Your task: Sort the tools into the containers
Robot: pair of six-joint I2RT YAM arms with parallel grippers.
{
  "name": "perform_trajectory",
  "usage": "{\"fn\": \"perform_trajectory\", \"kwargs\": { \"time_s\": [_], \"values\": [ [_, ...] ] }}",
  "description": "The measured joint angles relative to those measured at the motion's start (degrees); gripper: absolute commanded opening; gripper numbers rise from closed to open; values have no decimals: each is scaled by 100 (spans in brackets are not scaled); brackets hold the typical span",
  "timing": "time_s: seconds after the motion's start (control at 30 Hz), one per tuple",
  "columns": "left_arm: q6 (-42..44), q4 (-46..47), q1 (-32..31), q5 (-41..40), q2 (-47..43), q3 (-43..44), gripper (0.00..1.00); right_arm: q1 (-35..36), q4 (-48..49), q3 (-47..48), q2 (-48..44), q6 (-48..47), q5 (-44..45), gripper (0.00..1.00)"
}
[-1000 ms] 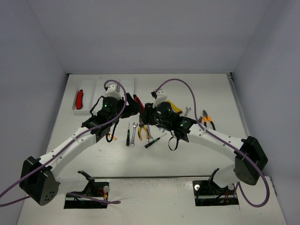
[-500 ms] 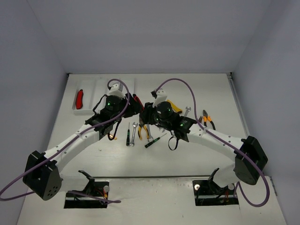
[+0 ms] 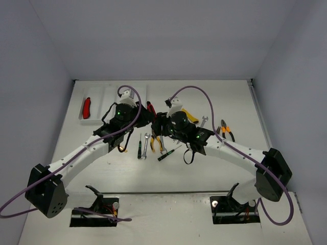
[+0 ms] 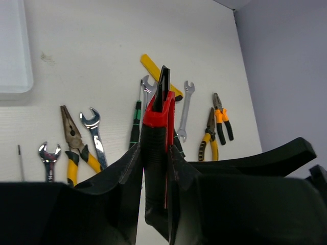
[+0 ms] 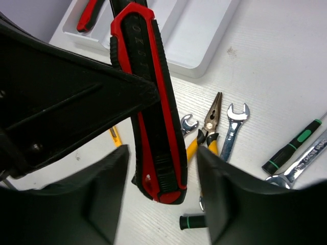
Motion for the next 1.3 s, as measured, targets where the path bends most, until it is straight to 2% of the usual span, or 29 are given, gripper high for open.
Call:
{"fn": "perform_trajectory", "kwargs": {
  "time_s": [0.13,0.23,0.47,0.67,0.87,1.1,1.27,1.3],
  "values": [
    [296,-303,83,-252,-8,28,0,0,20,-54,-131,-81,11,76],
    [696,-884,289,-495,-5,274,0,0,-95,-104,-362,-205,93,79],
    [2085,-2094,1380,-1130,251,1499,0,0,-587,-385,-1255,-531,471,80],
    [3456,-2782,2314,-2032,1412,2888,0,0,-1119,-1005,-2260,-657,827,80],
    [4214,-3108,2922,-2569,3096,4121,0,-2,-1485,-1301,-2591,-748,993,81],
    [4710,-3225,3273,-2762,4785,5429,2,-2,-1757,-1586,-2735,-775,999,81],
    [4882,-3211,3314,-2920,5484,5853,2,-4,-1814,-1606,-2682,-782,999,81],
    [4896,-3218,3337,-2916,5580,5899,6,-4,-1815,-1606,-2646,-783,999,81]
  ]
}}
